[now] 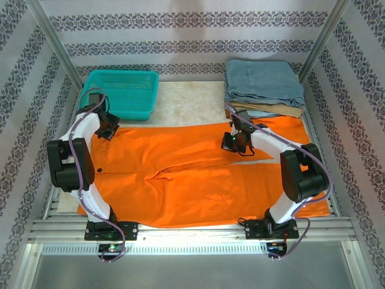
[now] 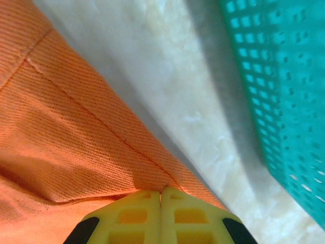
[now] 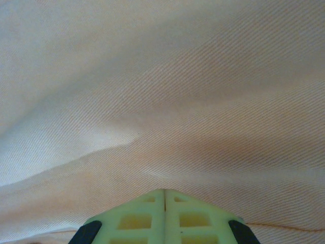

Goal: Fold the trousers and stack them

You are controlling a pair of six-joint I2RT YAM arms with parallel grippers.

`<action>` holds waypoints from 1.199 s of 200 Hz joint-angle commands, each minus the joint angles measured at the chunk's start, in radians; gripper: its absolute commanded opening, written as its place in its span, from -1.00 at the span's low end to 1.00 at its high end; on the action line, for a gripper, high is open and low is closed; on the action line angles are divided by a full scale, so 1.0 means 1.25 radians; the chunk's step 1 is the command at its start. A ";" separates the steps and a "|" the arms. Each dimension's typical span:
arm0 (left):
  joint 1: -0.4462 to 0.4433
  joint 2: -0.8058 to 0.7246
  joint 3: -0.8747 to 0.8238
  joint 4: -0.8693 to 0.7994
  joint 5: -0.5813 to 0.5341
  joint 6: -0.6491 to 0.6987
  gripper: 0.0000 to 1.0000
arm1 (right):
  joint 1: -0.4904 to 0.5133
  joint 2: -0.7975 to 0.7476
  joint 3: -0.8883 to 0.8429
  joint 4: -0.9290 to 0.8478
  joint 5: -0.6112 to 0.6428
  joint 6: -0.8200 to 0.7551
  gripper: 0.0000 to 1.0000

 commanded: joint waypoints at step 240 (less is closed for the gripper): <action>0.155 0.138 0.166 0.085 0.141 0.097 -0.09 | -0.008 -0.183 -0.008 -0.130 0.084 0.001 -1.00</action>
